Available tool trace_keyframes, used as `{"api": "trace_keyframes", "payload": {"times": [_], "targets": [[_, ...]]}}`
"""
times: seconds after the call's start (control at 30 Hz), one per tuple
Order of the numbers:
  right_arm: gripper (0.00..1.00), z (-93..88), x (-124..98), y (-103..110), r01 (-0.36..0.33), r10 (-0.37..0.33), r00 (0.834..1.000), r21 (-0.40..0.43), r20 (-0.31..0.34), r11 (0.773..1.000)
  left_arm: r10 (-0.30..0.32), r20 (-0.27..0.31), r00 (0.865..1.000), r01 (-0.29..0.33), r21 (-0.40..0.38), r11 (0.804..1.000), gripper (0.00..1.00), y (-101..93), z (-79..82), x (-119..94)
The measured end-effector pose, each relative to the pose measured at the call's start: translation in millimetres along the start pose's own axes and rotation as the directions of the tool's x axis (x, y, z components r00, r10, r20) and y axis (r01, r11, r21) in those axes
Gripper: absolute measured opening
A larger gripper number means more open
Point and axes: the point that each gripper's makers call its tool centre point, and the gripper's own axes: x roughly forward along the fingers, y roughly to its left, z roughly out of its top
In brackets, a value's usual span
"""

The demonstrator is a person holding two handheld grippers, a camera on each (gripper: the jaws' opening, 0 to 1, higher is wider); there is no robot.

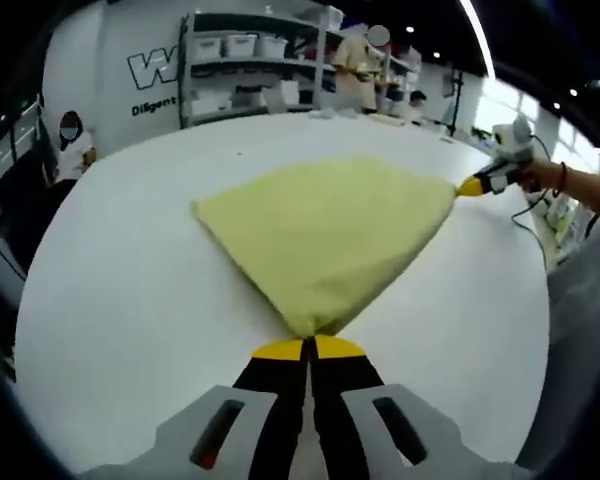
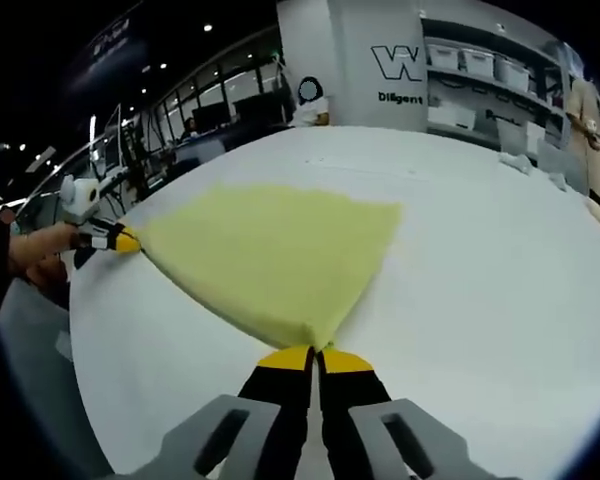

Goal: Fold the garment on the visible template until the final outline fits inside the template.

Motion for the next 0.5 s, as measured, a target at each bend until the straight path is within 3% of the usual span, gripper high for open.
{"api": "trace_keyframes", "payload": {"times": [0.13, 0.3, 0.5], "targets": [[0.00, 1.0, -0.7, -1.6, 0.004, -0.004, 1.000, 0.006, 0.004, 1.000, -0.001, -0.019, 1.000, 0.003, 0.131, 0.991, 0.00, 5.9, 1.3, -5.0], [0.00, -2.8, 1.0, 0.2, 0.001, -0.001, 1.000, 0.006, -0.017, 1.000, -0.016, -0.047, 0.999, 0.025, 0.209, 0.978, 0.00, 5.2, 2.5, -6.4], [0.00, -3.9, -1.6, 2.4, -0.007, 0.007, 1.000, 0.015, -0.020, 1.000, -0.016, -0.067, 0.998, 0.031, 0.226, 0.974, 0.00, 3.3, -0.6, -6.0]]}}
